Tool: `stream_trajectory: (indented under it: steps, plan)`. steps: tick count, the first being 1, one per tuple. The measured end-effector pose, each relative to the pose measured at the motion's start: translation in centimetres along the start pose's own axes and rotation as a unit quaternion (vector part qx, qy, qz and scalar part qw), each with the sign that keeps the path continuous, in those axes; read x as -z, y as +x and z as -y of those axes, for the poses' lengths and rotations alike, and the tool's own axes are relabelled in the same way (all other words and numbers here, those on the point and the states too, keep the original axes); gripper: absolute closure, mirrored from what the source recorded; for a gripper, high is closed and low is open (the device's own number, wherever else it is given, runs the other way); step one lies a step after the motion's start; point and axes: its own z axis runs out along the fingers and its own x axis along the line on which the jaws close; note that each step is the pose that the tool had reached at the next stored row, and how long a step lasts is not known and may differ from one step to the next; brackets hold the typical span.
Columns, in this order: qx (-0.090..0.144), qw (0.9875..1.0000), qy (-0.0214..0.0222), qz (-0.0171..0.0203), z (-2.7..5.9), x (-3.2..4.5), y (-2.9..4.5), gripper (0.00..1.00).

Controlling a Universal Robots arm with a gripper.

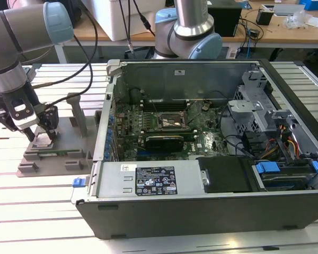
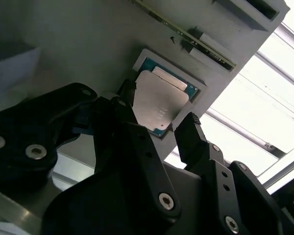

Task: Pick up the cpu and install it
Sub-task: 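Pick up the cpu and move it towards the insertion slot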

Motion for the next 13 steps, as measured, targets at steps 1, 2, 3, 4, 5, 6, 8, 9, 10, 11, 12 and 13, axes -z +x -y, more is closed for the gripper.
stream_trajectory:
  steps: [1, 2, 3, 4, 5, 6, 8, 9, 10, 11, 12, 13]
  plan:
    - [0.0, 1.0, 0.0, 0.0, 0.0, -0.06, -0.07, 0.4]
    - [0.0, 1.0, 0.0, 0.0001, 0.0, -0.16, -0.17, 0.4]
    - [0.0, 1.0, 0.0, 0.0001, 0.0, -0.22, -0.18, 0.4]
    - [0.001, 1.0, 0.0, 0.0001, 0.04, -0.25, -0.19, 0.4]
    - [0.001, 1.0, 0.0, 0.0001, 0.11, -0.29, -0.2, 0.4]
    - [0.001, 1.0, 0.0, 0.0001, 0.31, -0.34, -0.18, 0.4]
    - [0.001, 1.0, 0.0, 0.0002, 0.42, -0.43, -0.18, 0.4]
    - [0.001, 1.0, 0.0001, 0.0001, 0.42, -0.5, -0.18, 0.4]
    - [0.001, 1.0, 0.0001, 0.0001, 0.42, -0.55, -0.18, 0.4]
    - [0.001, 1.0, 0.0001, 0.0, 0.43, -0.59, -0.19, 0.4]
    - [0.001, 1.0, 0.0001, 0.0001, 0.42, -0.68, -0.23, 0.4]
    - [0.001, 1.0, 0.0001, 0.0, 0.43, -0.74, -0.25, 0.4]
